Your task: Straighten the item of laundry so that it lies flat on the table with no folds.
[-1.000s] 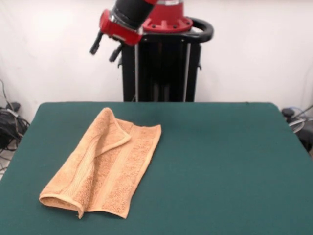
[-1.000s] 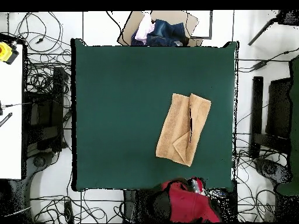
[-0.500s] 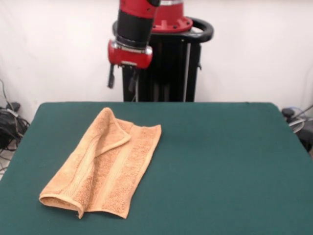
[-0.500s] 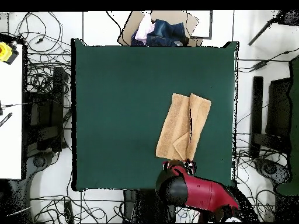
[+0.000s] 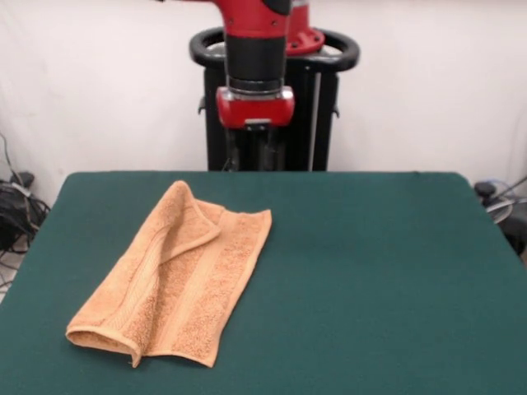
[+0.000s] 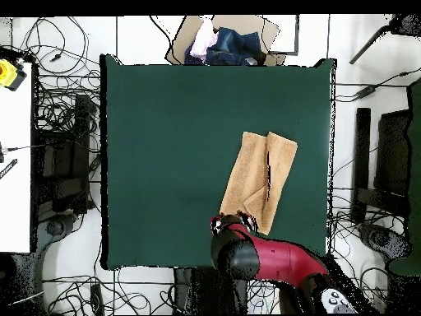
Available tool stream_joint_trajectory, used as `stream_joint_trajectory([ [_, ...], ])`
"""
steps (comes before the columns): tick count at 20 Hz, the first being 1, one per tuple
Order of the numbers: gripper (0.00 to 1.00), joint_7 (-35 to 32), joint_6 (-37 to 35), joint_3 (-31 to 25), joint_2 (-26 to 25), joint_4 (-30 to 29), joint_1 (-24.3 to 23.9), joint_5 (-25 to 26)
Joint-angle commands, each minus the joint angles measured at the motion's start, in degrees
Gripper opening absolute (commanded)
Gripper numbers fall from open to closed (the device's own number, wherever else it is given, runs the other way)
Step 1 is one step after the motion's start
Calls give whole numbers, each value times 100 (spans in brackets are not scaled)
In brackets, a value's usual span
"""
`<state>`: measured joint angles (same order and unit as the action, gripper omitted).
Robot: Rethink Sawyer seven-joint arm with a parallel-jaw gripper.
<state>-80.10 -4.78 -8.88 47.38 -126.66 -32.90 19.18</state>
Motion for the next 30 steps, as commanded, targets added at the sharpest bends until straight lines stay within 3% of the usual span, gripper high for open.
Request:
stream_joint_trajectory([
  [1,100,-1143,760,-1069,-570,-142,-126,-65],
  [9,100,-860,1779,-259,-2354,985,171,400],
  [14,100,-711,1980,68,-3169,1746,353,414],
  [27,100,-885,2304,433,-3638,2227,772,140],
  [30,100,-860,2288,814,-3698,2330,1188,-161],
])
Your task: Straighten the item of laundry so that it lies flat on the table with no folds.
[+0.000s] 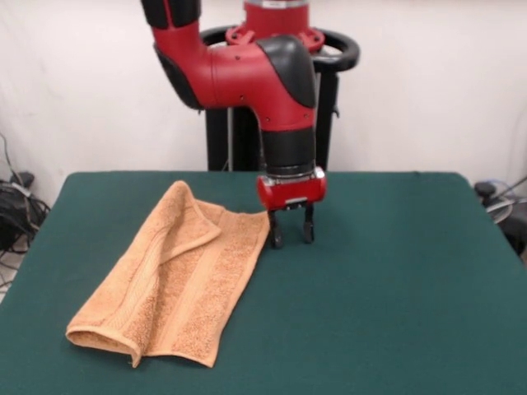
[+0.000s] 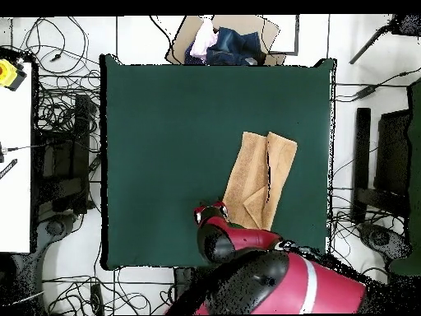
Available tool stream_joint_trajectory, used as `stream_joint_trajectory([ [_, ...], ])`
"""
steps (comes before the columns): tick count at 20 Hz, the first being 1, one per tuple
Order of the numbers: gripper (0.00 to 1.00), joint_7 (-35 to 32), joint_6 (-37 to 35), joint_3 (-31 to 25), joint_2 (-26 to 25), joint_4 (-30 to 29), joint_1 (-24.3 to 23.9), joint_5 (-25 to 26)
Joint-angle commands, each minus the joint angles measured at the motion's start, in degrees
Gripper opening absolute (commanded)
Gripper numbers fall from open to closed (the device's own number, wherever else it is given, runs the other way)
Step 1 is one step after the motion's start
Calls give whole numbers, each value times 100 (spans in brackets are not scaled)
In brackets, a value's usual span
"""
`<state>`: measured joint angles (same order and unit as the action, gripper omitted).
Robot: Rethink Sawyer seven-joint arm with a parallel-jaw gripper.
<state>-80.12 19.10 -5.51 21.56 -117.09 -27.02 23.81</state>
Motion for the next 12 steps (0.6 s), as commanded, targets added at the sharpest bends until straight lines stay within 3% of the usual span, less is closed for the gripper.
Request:
stream_joint_trajectory([
  [1,100,-894,-62,616,-1138,1389,751,-775],
  [4,100,-984,-231,638,-903,1229,841,-925],
  [9,100,-1015,-1018,662,169,536,937,-1107],
  [12,100,-1032,-1167,643,491,301,916,-1105],
])
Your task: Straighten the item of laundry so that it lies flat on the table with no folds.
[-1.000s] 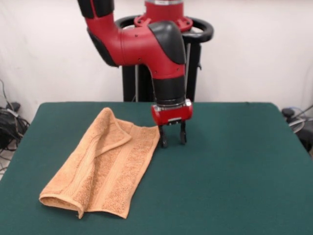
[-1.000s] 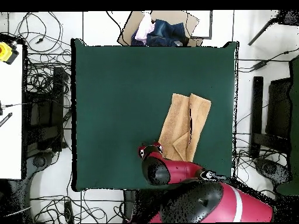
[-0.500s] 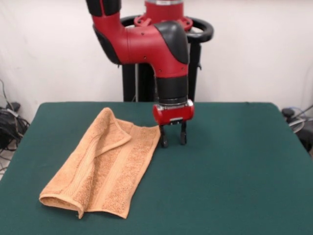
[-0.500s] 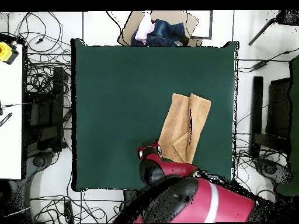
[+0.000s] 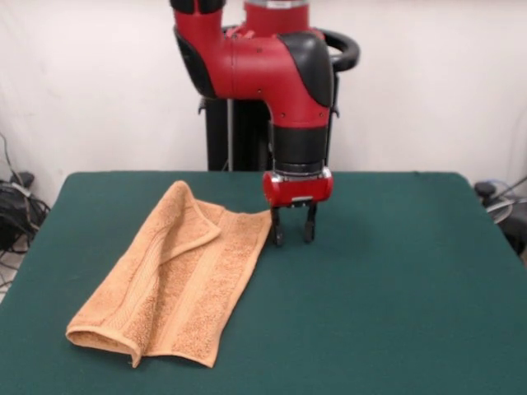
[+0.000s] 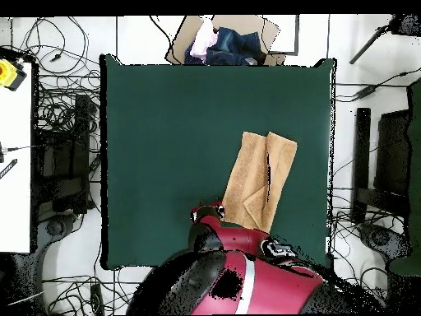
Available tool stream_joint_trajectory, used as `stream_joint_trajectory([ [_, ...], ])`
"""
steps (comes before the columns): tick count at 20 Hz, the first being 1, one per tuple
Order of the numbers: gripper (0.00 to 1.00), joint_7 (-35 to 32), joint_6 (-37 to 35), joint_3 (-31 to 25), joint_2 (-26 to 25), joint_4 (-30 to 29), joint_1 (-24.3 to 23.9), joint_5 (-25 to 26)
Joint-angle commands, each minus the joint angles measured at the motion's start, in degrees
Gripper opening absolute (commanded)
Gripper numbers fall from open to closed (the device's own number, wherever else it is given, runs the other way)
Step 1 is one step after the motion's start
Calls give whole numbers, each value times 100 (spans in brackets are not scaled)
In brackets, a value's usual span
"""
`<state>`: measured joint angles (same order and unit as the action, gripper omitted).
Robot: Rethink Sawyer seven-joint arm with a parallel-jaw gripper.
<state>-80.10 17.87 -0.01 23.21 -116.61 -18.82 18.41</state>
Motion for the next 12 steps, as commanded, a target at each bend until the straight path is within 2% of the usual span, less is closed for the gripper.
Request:
stream_joint_trajectory([
  [1,100,-1032,-1083,111,356,245,117,-577],
  [12,100,-1132,-1069,373,344,306,369,-642],
])
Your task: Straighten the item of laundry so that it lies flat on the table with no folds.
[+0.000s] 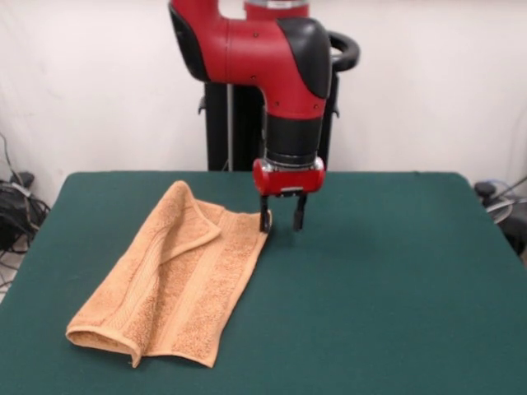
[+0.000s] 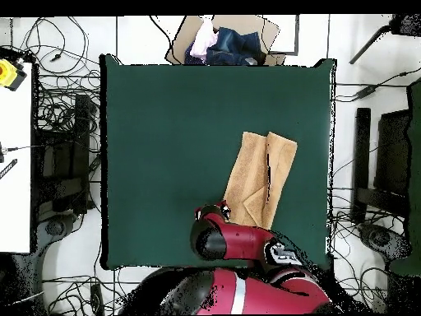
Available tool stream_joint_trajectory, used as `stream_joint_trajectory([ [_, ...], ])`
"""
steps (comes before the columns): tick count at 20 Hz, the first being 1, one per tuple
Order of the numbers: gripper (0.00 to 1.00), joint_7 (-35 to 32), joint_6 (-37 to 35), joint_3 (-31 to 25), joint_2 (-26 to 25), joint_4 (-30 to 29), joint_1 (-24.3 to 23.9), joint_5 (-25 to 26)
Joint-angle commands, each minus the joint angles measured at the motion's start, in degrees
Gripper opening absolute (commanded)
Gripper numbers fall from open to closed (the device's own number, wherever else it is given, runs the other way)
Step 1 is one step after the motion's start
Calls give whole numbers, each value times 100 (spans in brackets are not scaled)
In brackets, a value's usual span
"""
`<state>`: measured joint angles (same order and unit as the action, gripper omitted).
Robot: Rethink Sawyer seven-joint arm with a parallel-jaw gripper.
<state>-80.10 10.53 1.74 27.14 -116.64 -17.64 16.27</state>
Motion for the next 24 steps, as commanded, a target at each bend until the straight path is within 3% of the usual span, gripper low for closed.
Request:
stream_joint_trajectory([
  [1,100,-1122,-301,230,-105,341,266,-424],
  [8,100,-1131,253,922,-1425,1112,852,-798],
  [15,100,-1095,474,1421,-1803,1388,1068,-1051],
  [24,100,-1076,583,1514,-2033,1581,1150,-1221],
])
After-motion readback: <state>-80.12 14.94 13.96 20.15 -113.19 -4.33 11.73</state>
